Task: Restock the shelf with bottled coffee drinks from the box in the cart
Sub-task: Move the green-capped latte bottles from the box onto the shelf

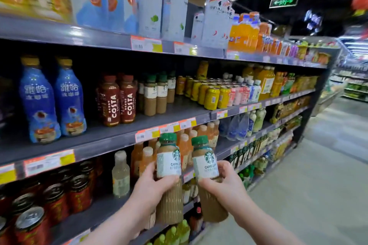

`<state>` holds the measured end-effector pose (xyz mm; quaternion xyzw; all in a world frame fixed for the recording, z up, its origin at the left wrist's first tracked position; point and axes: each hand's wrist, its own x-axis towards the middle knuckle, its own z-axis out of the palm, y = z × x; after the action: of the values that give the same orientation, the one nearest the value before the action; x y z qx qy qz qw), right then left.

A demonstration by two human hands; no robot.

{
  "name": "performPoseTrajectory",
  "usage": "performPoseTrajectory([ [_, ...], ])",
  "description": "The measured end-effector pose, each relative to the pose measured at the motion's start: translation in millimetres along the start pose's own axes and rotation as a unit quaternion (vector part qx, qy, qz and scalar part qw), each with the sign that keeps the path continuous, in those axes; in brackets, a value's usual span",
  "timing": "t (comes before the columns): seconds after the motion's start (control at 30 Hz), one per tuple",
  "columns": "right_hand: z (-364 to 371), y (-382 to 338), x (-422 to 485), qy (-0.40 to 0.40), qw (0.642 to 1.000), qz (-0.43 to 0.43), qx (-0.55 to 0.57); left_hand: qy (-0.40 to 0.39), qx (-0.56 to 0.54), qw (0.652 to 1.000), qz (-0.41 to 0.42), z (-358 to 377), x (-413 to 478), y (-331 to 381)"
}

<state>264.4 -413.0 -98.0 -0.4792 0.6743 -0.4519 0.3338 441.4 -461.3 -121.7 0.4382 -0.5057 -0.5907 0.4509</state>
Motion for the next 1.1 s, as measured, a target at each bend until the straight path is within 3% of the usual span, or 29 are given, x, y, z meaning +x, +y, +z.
performPoseTrajectory([
  [0.23, 11.0, -30.8, 93.6, 0.015, 0.999, -0.037, 0.003, -0.032, -0.02, 0.999, 0.037, -8.1, 83.4, 33.7],
  [0.4, 28.1, -43.6, 145.9, 0.024, 0.998, -0.064, 0.015, -0.01, -0.042, 0.998, 0.042, -20.4, 118.1, 44.0],
  [0.8, 52.9, -90.1, 274.1, -0.023, 0.981, -0.183, 0.057, 0.085, 0.005, 0.989, 0.123, -35.3, 172.5, 84.3],
  [1.1, 73.7, -83.4, 342.4, -0.091, 0.967, -0.236, 0.037, 0.166, 0.062, 0.972, 0.156, -21.7, 218.9, 100.4],
])
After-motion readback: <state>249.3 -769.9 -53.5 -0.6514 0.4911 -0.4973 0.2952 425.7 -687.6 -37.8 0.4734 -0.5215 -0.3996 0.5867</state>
